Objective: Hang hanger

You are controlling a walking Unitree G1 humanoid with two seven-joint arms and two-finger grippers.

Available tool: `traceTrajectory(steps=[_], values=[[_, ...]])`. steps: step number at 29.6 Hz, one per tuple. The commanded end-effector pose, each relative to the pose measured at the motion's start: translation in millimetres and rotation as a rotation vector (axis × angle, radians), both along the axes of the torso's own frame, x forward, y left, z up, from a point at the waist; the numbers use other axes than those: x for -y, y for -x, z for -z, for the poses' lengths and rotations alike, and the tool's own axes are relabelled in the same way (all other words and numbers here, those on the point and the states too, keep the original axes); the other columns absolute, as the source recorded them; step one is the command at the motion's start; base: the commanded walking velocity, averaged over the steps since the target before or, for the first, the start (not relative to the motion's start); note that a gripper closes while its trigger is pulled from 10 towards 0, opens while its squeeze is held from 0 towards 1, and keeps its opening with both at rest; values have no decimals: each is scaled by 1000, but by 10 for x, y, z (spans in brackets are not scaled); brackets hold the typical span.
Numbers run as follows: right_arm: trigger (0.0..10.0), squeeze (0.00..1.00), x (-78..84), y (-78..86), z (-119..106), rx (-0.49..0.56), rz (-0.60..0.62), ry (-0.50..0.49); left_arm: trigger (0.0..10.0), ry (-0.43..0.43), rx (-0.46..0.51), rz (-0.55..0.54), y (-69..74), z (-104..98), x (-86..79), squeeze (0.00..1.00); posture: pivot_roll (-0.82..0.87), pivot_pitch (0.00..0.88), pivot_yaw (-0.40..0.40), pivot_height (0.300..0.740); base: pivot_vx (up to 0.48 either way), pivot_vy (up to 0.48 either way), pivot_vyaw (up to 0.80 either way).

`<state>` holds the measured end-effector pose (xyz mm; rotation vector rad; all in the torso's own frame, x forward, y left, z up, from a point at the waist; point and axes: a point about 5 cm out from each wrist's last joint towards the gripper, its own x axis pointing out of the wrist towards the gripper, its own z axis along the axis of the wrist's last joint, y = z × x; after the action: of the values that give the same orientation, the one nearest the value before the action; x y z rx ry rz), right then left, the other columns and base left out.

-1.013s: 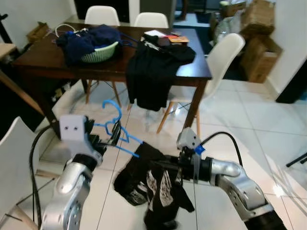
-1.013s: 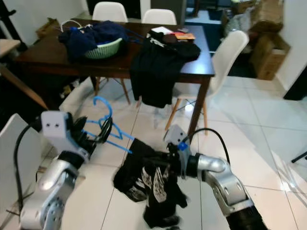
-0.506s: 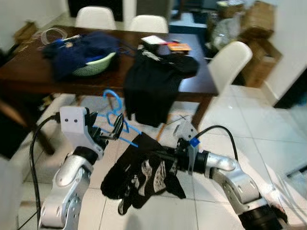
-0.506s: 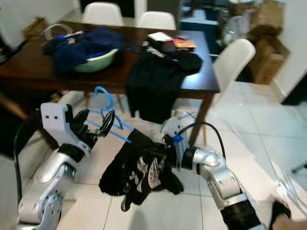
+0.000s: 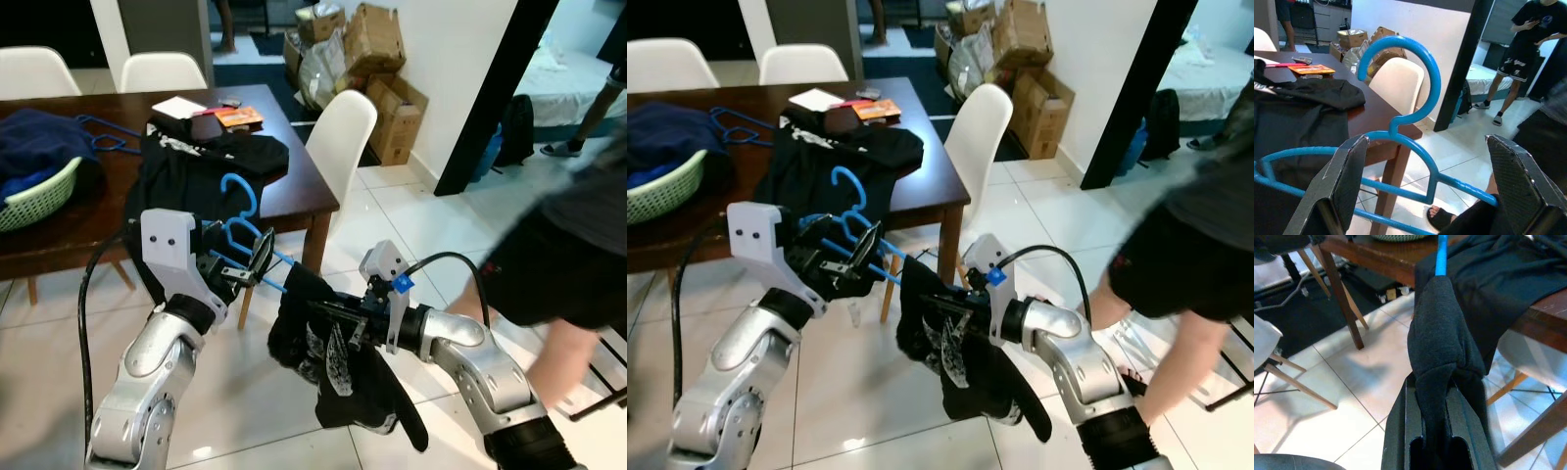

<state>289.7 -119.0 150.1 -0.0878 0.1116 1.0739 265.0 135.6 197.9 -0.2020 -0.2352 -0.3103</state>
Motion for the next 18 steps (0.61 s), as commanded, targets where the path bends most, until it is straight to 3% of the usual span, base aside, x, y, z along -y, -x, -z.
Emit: traceTrajectory(steps=[1, 5, 6, 7, 8, 10, 14, 16, 18], values=[[10000, 0, -17, 13, -146, 50, -40, -47, 10000, 3, 11, 11, 11, -45, 21, 0, 9, 65, -34, 740, 394, 0, 0], [10000, 0, -29, 42, -225, 65, -86, -84, 10000, 3, 30, 10, 8, -106, 22, 0, 9, 65, -34, 740, 401, 0, 0], [10000, 0, -34, 46, -336, 70, -110, -151, 10000, 4, 50, 12, 5, -167, 24, 0, 11, 67, -33, 740, 401, 0, 788], [10000, 0, -34, 46, -336, 70, -110, -151, 10000, 4, 50, 12, 5, -167, 24, 0, 11, 67, -33, 740, 401, 0, 788], [10000, 0, -33, 16, -597, 94, -129, -292, 10000, 10, 87, 16, -1, -280, 23, 0, 11, 67, -31, 740, 409, 0, 769], [10000, 0, -31, -10, -702, 111, -129, -331, 10000, 12, 101, 17, -3, -321, 23, 0, 11, 66, -30, 740, 444, 0, 725], [10000, 0, -49, -82, -871, 167, -120, -325, 10000, 13, 119, 21, -6, -377, 29, 0, 11, 65, -29, 740, 480, 0, 461], [10000, 0, -97, -145, -1007, 255, -125, -238, 10000, 15, 129, 26, -4, -410, 43, 0, 15, 62, -32, 740, 480, 0, 0], [10000, 0, -114, -160, -1045, 281, -128, -212, 10000, 15, 131, 27, -3, -416, 49, 0, 15, 62, -32, 740, 480, 0, 0]])
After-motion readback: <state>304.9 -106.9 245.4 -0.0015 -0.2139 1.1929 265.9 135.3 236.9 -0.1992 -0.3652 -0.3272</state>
